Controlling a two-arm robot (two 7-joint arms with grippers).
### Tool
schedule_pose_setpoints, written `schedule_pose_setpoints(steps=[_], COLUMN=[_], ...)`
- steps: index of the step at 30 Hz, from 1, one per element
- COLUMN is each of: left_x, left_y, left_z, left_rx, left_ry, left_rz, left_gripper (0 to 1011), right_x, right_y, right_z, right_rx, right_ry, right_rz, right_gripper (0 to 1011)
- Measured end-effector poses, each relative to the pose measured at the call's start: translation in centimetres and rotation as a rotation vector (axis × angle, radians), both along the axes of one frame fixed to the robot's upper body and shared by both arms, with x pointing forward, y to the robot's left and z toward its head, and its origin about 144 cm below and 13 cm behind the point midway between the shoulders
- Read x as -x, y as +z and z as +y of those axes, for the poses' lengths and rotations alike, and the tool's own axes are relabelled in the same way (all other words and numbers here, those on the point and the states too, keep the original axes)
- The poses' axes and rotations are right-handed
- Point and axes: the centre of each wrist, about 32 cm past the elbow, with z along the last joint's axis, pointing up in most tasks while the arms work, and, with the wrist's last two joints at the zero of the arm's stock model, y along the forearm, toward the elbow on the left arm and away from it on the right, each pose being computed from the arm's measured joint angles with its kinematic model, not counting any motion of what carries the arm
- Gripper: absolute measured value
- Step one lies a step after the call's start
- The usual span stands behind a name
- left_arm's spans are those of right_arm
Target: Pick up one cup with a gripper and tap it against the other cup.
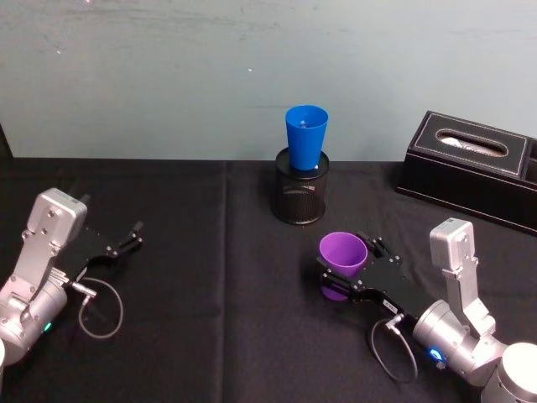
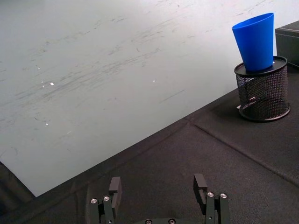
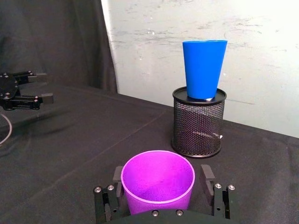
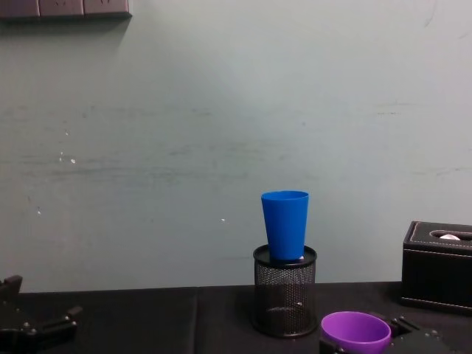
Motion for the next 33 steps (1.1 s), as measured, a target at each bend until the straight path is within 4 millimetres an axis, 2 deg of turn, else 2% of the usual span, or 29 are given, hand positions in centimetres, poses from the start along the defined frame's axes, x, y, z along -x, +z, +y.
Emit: schedule_pose_setpoints(steps=[14, 33], left_x=[0.0, 0.0], left_y=[0.0, 0.0], left_z=[0.0, 0.0], left_rx=[0.000, 0.000], left_ry=[0.000, 0.000], left_rz=[0.000, 0.000], left_gripper=[1012, 1011], right_x=[-0.1, 0.2], right_y=[0.0, 1.1], right_z=[0.0, 0.1], right_rx=[-0.012, -0.005], right_ry=[0.025, 0.028], right_rz=[-0.019, -0.075], right_gripper=[1003, 1003])
